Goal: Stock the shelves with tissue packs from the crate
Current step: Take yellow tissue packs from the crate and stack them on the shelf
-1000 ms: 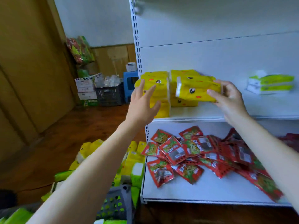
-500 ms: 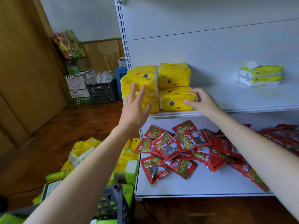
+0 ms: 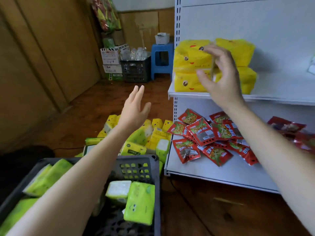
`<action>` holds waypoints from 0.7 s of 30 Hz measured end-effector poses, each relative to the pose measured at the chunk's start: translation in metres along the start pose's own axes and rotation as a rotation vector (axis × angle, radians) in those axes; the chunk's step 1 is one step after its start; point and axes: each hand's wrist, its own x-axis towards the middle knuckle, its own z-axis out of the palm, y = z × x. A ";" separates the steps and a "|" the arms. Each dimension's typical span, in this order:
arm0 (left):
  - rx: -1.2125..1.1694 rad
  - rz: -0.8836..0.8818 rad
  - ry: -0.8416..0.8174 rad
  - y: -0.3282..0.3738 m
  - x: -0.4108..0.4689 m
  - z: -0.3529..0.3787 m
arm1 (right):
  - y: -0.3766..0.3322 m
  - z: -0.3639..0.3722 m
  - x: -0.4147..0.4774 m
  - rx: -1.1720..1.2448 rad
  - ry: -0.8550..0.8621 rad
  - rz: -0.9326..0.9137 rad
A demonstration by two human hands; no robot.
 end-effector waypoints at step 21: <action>0.409 -0.273 -0.279 -0.239 -0.187 -0.100 | -0.058 0.266 -0.236 -0.149 -1.610 -0.028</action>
